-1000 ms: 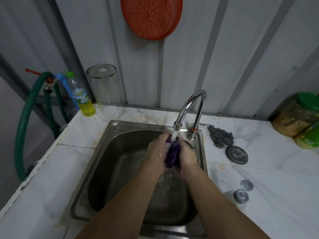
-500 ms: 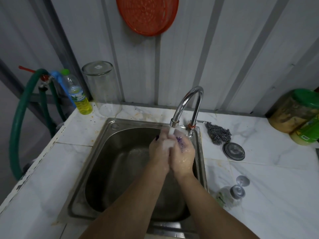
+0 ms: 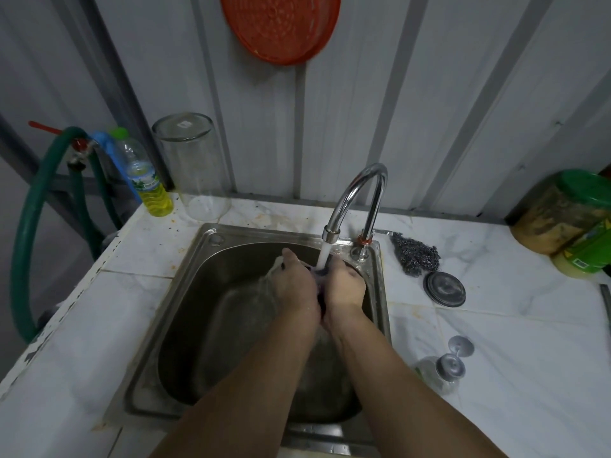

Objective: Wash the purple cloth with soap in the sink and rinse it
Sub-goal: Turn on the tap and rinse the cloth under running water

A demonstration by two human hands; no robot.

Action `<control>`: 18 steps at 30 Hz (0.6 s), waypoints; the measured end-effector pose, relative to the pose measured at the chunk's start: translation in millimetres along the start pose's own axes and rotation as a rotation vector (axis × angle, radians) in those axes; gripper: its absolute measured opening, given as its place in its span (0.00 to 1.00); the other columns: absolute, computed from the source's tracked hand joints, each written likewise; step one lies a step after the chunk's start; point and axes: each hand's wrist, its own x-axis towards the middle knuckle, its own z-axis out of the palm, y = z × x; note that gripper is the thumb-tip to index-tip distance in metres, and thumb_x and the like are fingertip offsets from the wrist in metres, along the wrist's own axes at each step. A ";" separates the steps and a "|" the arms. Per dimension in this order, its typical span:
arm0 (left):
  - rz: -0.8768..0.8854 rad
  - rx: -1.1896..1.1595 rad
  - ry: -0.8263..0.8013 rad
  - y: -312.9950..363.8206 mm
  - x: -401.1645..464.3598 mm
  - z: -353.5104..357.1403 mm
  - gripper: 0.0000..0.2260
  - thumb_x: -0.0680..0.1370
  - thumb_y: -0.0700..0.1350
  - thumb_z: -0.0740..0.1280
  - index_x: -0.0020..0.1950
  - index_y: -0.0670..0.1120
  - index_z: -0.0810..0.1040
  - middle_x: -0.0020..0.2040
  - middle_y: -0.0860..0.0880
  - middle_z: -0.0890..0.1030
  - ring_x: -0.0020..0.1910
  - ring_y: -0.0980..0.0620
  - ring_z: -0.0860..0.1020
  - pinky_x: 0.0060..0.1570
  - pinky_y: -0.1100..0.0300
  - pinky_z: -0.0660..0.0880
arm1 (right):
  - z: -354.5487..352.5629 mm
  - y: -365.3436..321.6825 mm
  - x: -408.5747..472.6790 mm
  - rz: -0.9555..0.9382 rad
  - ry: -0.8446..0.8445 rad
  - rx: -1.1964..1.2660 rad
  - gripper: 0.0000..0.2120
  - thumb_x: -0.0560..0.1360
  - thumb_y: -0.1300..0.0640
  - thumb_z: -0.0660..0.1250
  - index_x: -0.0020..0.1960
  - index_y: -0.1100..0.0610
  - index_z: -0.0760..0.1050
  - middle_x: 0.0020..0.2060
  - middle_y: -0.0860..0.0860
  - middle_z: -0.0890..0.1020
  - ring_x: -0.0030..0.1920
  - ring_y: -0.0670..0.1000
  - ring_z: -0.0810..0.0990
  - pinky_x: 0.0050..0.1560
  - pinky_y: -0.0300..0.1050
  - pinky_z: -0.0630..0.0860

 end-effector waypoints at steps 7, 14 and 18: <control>-0.288 -0.340 -0.257 14.1 7.5 -8.9 0.25 0.84 0.61 0.57 0.67 0.42 0.77 0.60 0.41 0.83 0.54 0.39 0.83 0.46 0.49 0.80 | -21.0 5.1 -14.5 -0.253 -0.216 -0.187 0.26 0.72 0.39 0.69 0.67 0.47 0.73 0.62 0.56 0.80 0.62 0.57 0.80 0.67 0.60 0.76; -0.358 -0.312 -0.285 10.0 11.1 -13.7 0.12 0.80 0.53 0.67 0.50 0.45 0.83 0.41 0.43 0.86 0.43 0.43 0.85 0.42 0.51 0.80 | -46.3 25.2 -24.4 -0.955 -0.256 -0.486 0.24 0.74 0.66 0.66 0.70 0.59 0.72 0.62 0.55 0.76 0.63 0.40 0.75 0.63 0.35 0.74; -0.460 -0.489 -0.584 -3.0 -0.8 -17.3 0.22 0.81 0.61 0.64 0.46 0.41 0.79 0.31 0.42 0.85 0.31 0.47 0.86 0.36 0.55 0.82 | -35.0 22.6 -19.8 -1.088 -0.160 -0.598 0.09 0.72 0.62 0.76 0.50 0.60 0.78 0.48 0.53 0.76 0.50 0.33 0.74 0.47 0.25 0.71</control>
